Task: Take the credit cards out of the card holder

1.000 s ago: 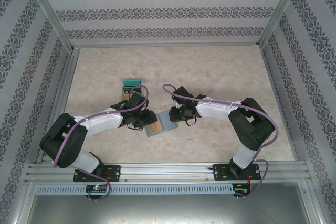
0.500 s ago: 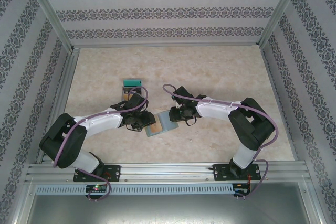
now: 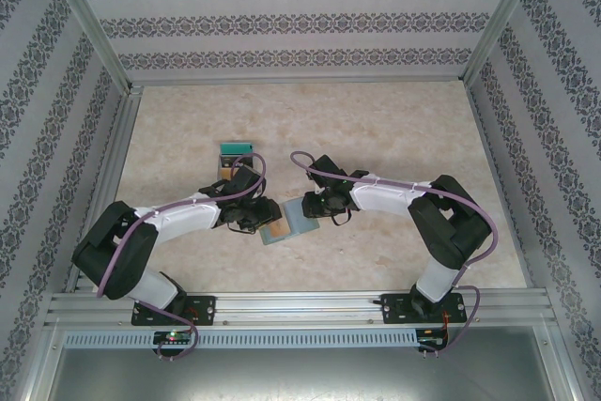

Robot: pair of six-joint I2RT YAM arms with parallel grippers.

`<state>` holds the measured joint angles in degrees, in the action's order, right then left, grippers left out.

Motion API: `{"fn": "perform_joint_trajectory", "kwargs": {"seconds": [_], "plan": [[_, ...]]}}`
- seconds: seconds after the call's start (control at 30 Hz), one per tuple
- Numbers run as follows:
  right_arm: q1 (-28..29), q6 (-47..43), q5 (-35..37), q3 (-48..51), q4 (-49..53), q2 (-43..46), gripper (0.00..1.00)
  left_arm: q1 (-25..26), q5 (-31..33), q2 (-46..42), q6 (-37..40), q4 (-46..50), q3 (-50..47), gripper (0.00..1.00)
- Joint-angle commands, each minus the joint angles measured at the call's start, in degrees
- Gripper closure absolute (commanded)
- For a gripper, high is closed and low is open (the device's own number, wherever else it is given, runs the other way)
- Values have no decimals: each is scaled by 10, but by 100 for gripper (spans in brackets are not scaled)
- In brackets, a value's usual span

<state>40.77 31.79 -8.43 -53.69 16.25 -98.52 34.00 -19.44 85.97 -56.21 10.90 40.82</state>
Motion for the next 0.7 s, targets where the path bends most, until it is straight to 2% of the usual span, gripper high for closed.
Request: {"fn": "perform_joint_trajectory", "kwargs": {"seconds": [0.0, 0.33, 0.67], "plan": [[8, 11, 1, 14, 12, -10, 67, -6, -8, 14, -10, -14, 6, 60], [8, 11, 1, 14, 11, -11, 67, -6, 24, -35, -13, 29, -2, 61], [9, 11, 1, 14, 12, -11, 67, -6, 22, -12, -12, 54, 6, 62]]}}
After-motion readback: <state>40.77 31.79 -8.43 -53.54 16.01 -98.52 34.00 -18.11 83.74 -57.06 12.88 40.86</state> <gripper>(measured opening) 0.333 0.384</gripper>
